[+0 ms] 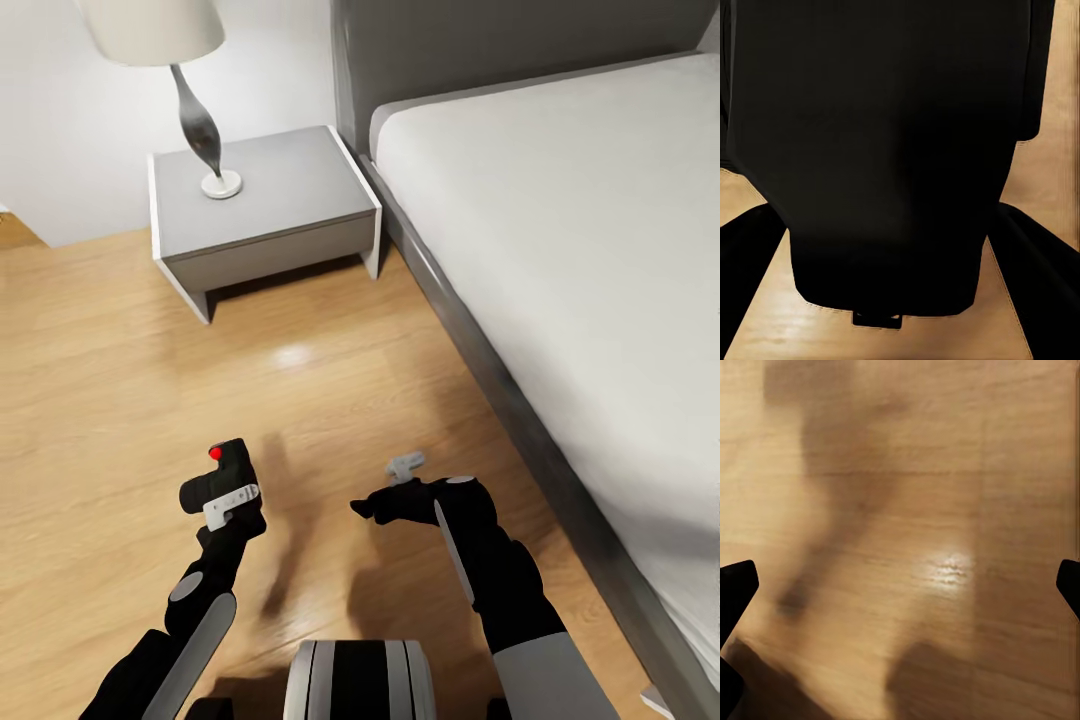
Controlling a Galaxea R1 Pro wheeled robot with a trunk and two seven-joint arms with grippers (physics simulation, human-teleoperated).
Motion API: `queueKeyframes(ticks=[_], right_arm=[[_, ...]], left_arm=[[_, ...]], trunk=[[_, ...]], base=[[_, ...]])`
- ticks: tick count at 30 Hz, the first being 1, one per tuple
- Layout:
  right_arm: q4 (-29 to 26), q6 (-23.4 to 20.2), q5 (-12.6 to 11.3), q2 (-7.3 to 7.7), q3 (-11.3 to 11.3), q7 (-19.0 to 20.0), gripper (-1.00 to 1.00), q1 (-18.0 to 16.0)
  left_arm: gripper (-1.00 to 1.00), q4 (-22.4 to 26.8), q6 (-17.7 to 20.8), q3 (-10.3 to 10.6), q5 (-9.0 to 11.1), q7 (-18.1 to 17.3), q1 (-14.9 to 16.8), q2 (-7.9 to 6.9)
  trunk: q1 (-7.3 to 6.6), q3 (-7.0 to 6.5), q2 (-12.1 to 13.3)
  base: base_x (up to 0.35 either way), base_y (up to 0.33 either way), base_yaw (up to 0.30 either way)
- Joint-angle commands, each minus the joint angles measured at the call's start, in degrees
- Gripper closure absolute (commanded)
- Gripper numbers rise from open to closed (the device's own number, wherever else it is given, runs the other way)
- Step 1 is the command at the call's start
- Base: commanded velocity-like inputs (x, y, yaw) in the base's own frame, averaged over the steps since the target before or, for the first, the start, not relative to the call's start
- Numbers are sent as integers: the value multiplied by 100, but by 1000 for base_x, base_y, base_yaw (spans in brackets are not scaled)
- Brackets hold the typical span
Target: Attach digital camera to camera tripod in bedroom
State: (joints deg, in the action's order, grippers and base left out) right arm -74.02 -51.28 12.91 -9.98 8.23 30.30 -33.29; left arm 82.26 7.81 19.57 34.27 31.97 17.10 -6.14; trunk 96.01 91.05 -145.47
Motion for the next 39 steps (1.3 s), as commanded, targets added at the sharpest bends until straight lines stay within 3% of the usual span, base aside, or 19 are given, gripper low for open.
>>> queueKeyframes(ticks=[1,30,35,36,39], right_arm=[[-5,-17,66,-2,-3,48,-100,-2],[34,56,80,-2,-12,38,-100,-2],[36,57,80,-2,-14,38,-100,-2],[39,57,80,-2,-11,38,-100,-2],[45,60,80,-2,-7,38,-100,-2]], left_arm=[[100,9,22,14,18,43,4,-7],[100,-5,231,13,96,42,4,10],[100,-7,473,18,103,59,4,59],[100,-8,748,7,110,71,4,119],[100,-12,1059,-27,116,81,4,212]], trunk=[[-3,-19,0],[-78,-662,39],[-91,-773,45],[-93,-795,47],[-101,-861,51]], base=[[0,0,0],[0,0,0],[0,0,0],[0,0,0],[0,0,0]])
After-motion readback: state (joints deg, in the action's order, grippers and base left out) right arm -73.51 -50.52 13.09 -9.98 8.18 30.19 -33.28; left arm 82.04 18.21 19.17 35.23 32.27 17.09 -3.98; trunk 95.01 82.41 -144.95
